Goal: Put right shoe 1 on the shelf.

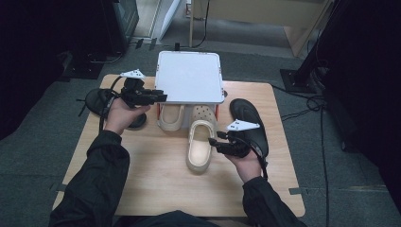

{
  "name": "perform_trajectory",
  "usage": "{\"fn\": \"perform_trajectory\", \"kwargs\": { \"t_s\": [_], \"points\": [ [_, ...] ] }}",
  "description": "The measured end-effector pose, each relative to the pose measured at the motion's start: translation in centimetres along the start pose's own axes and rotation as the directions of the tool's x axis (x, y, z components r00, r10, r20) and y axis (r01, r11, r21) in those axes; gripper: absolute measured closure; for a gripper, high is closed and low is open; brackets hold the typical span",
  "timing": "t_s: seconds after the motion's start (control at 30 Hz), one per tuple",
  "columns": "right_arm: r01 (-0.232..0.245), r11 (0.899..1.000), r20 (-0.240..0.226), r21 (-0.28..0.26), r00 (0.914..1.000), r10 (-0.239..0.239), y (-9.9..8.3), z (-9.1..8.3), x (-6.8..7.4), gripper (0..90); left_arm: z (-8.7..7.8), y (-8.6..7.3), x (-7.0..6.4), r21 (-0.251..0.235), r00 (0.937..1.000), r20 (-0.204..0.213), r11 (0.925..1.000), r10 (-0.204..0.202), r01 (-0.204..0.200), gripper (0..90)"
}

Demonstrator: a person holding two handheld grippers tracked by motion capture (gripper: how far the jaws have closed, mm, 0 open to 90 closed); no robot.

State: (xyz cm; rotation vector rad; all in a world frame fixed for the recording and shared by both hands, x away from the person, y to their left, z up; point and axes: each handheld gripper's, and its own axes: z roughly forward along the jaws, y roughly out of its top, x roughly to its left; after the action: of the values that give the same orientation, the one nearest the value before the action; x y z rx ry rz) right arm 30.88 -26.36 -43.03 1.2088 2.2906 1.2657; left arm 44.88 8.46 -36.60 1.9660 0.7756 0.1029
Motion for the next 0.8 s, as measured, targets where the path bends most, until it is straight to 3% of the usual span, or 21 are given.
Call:
{"fn": "perform_trajectory", "kwargs": {
  "t_s": [0.2, 0.57, 0.8],
  "points": [
    [0.003, 1.000, -0.045, 0.018, 0.9990, -0.002, -2.0, -0.4, 1.6, 55.5, -0.1, 0.0, 0.4, -0.006, 1.0000, -0.001, 1.0000, 0.002, -0.002, 65.9],
    [0.053, 0.997, -0.085, 0.062, 0.9953, -0.048, -4.6, -0.5, 4.3, 56.4, 0.1, 0.1, 0.6, -0.012, 1.0000, 0.000, 0.9999, 0.002, -0.002, 66.2],
    [0.050, 0.996, -0.108, 0.077, 0.9933, -0.042, -5.5, -0.6, 5.6, 58.7, 0.1, 0.1, 0.6, -0.012, 1.0000, -0.001, 0.9999, 0.002, -0.002, 66.2]
  ]
}}
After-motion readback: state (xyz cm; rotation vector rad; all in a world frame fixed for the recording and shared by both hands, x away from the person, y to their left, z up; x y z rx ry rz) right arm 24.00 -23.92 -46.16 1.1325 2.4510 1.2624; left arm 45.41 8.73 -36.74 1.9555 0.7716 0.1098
